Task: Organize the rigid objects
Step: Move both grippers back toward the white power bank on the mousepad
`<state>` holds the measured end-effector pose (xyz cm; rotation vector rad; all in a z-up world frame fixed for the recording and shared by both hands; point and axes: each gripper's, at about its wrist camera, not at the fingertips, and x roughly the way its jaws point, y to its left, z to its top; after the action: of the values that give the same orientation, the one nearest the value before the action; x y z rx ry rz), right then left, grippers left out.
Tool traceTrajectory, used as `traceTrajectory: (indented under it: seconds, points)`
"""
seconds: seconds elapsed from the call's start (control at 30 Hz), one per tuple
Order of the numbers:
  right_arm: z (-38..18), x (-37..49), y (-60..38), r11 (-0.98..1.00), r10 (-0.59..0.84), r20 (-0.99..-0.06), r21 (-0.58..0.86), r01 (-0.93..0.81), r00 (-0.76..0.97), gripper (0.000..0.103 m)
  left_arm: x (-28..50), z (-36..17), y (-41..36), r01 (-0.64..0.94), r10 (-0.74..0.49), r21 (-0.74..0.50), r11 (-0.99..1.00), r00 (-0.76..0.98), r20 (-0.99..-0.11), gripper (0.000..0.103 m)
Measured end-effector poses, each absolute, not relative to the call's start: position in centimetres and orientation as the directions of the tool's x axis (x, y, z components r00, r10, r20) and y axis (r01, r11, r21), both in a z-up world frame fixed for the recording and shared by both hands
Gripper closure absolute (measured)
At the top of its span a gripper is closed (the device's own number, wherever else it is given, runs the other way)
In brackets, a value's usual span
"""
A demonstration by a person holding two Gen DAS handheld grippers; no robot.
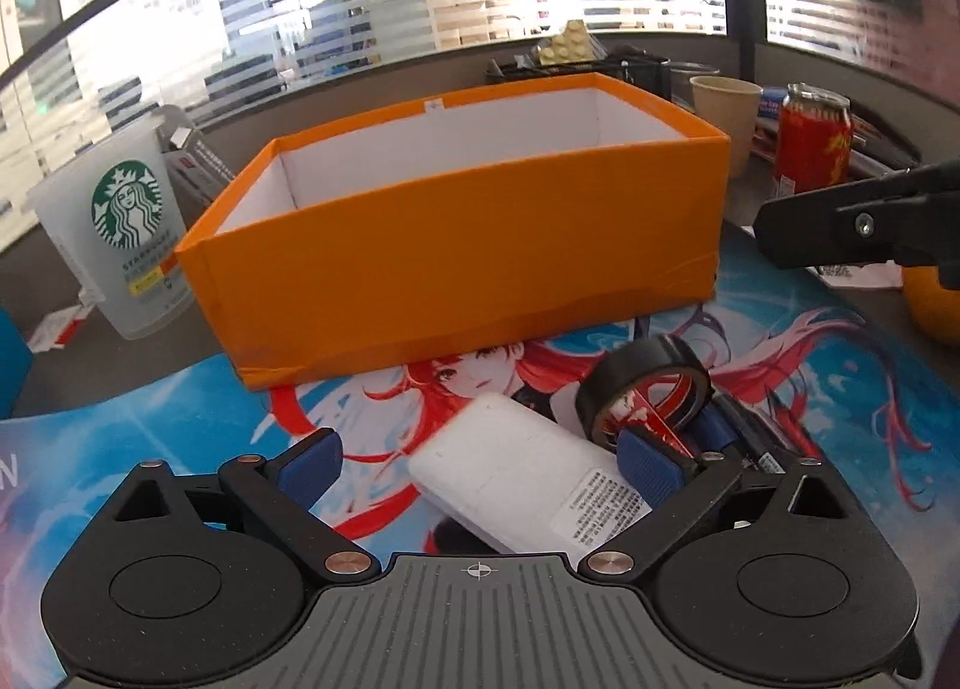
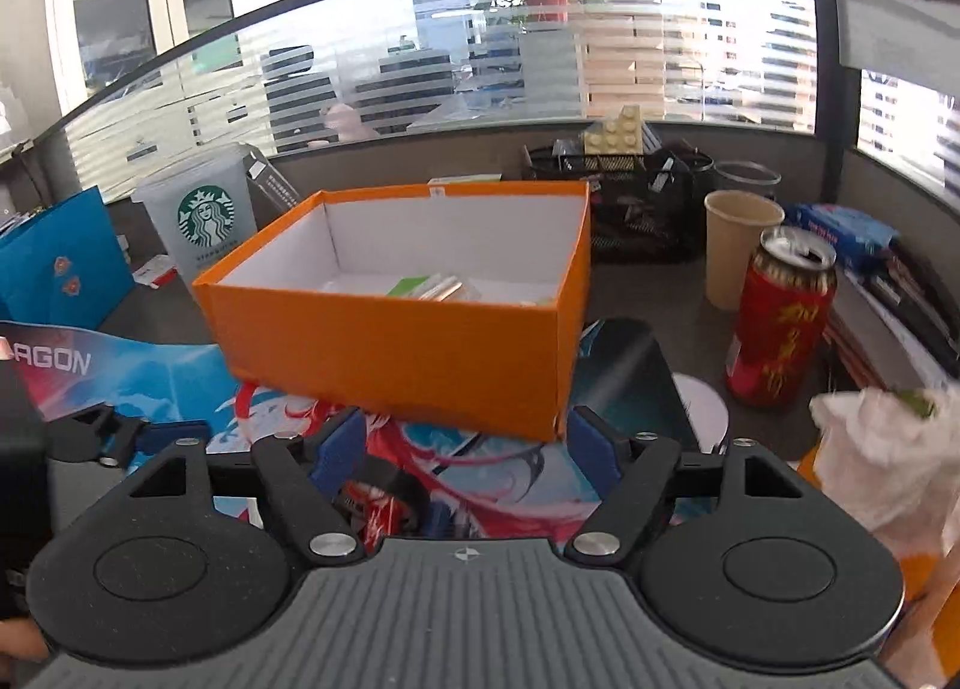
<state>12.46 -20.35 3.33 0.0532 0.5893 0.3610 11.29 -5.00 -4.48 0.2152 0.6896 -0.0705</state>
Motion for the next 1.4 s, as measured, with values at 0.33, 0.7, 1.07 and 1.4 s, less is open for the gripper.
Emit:
traceTrajectory:
  seconds: [0.33, 0.7, 1.07, 1.4]
  points:
    - [1.2, 11.2, -20.9, 0.942, 0.326, -0.55, 0.115, -0.317, 0.769, 0.03, 9.1, -4.6, -3.6, 0.083, 0.082, 0.245, 0.966, 0.8, -0.595, 0.0]
    - [-0.8, 10.9, -21.0, 0.935, 0.341, -0.592, 0.132, -0.329, 0.73, 0.029, 6.7, -4.0, 2.5, 0.006, 0.082, 0.136, 0.991, 0.774, -0.627, 0.0]
    - [-0.1, 8.7, -16.3, 0.851, 0.489, -0.573, 0.146, -0.504, 0.658, 0.029, 6.1, -3.6, 7.9, -0.122, 0.153, 0.093, 0.988, 0.753, -0.64, 0.0]
    - [-2.2, 7.0, -6.4, 0.775, 0.513, -0.562, -0.023, -0.632, 0.649, 0.033, 5.4, -4.0, 10.1, -0.161, 0.163, 0.063, 0.985, 0.75, -0.641, 0.0]
